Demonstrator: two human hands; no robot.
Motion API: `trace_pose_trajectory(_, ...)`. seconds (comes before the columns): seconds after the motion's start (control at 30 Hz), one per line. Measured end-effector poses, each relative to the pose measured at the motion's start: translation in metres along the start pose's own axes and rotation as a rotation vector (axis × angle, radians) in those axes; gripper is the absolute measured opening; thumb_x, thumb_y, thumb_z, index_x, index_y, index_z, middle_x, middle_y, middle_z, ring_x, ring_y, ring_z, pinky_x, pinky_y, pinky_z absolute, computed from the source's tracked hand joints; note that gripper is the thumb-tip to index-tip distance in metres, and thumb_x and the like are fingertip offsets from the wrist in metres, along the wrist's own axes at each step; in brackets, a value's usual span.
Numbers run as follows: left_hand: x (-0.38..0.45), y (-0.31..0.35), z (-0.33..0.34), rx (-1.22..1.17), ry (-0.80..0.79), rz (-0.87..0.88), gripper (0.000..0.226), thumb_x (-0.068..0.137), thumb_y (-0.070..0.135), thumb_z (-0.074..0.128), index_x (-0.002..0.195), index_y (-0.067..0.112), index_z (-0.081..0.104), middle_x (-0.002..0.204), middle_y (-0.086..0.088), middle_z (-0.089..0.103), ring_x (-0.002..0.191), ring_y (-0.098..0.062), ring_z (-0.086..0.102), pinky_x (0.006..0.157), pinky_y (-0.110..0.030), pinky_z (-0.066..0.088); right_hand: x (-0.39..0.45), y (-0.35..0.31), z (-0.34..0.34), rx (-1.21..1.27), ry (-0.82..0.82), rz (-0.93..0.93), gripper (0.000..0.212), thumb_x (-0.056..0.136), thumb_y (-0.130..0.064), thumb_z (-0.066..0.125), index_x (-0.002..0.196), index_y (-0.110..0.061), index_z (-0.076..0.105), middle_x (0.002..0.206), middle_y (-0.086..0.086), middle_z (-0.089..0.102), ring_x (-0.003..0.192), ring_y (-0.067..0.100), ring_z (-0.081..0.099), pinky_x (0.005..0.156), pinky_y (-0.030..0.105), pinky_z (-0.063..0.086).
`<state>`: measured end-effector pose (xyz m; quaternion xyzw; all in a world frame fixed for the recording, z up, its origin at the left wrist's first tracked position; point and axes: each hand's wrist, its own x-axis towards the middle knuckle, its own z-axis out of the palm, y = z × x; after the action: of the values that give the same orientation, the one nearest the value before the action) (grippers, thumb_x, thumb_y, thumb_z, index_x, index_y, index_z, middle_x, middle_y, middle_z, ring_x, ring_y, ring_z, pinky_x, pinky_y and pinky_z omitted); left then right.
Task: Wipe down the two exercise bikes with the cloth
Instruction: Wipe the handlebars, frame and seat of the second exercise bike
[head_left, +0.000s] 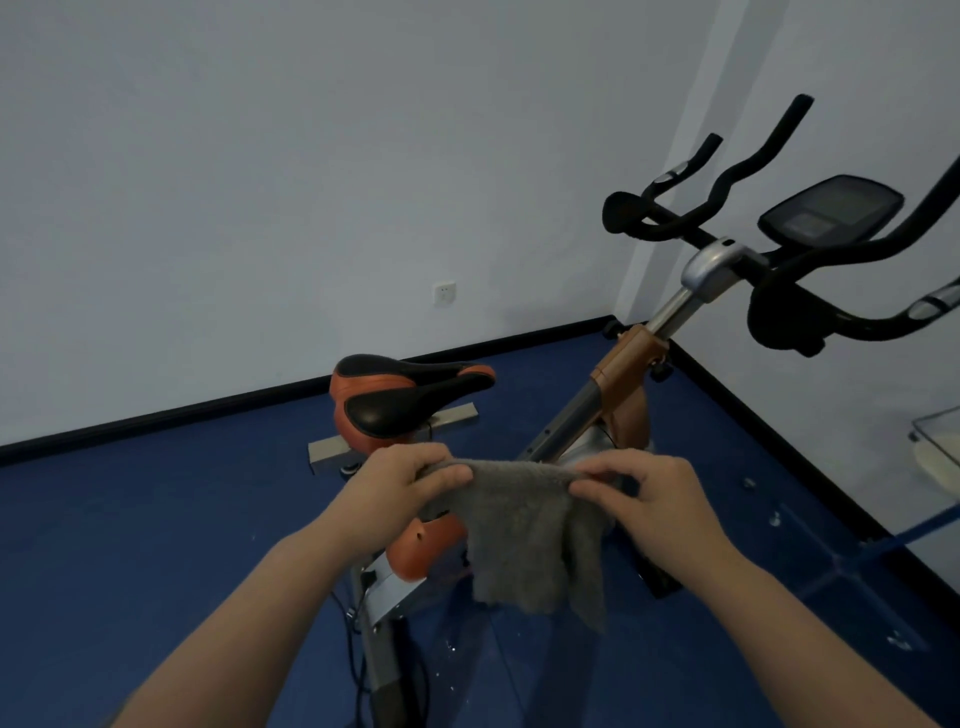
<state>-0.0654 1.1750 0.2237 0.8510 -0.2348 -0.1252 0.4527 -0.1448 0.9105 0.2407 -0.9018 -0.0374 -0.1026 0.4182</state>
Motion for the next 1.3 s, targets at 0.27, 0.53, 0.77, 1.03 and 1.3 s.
trace_pose_trajectory(0.27,0.004,0.016,0.030,-0.221,0.206,-0.147,0.030,0.099,0.038,0.047,0.096,0.018,0.071,0.094,-0.005,0.069,0.090,-0.019,0.064,0.086,-0.042,0.053,-0.004,-0.012,0.007,0.414,-0.075,0.199,0.020,0.090,-0.033,0.065,0.076,-0.019,0.062,0.067,-0.012,0.063,0.063,0.000,0.058,0.057,0.013,0.044)
trace_pose_trajectory(0.53,0.006,0.023,0.061,-1.020,0.034,-0.522,0.059,0.071,0.052,0.079,0.115,0.014,0.067,0.110,-0.008,0.073,0.105,-0.027,0.068,0.085,-0.042,0.055,-0.007,-0.015,0.022,0.478,-0.078,0.318,0.020,0.094,-0.043,0.053,0.099,-0.023,0.052,0.081,-0.007,0.067,0.075,0.004,0.064,0.066,0.022,0.048)
trace_pose_trajectory(0.77,0.003,0.012,0.042,-0.855,-0.083,-0.484,0.110,0.043,0.012,0.097,0.136,0.038,0.045,0.132,-0.005,0.049,0.114,-0.031,0.059,0.079,-0.041,0.058,-0.009,0.005,0.002,0.253,-0.109,0.246,0.046,0.075,-0.031,0.081,0.105,-0.037,0.047,0.111,-0.013,0.053,0.096,0.004,0.059,0.074,0.028,0.057)
trace_pose_trajectory(1.03,0.004,0.021,0.048,-0.116,0.151,-0.272,0.088,0.071,0.019,0.086,0.140,0.040,0.036,0.131,0.000,0.037,0.118,-0.017,0.045,0.105,-0.039,0.044,-0.002,0.015,-0.007,-0.159,-0.113,0.024,0.031,0.078,-0.034,0.077,0.082,-0.039,0.046,0.104,-0.024,0.039,0.097,-0.007,0.045,0.080,0.020,0.043)
trace_pose_trajectory(1.3,0.004,0.033,0.044,0.254,0.258,-0.153,0.030,0.082,0.037,0.073,0.105,0.045,0.057,0.123,0.018,0.036,0.103,-0.005,0.047,0.081,-0.026,0.042,-0.001,0.014,-0.004,-0.344,-0.040,-0.029,0.010,0.085,-0.039,0.069,0.081,-0.030,0.066,0.102,-0.020,0.051,0.096,0.000,0.047,0.091,0.027,0.037)
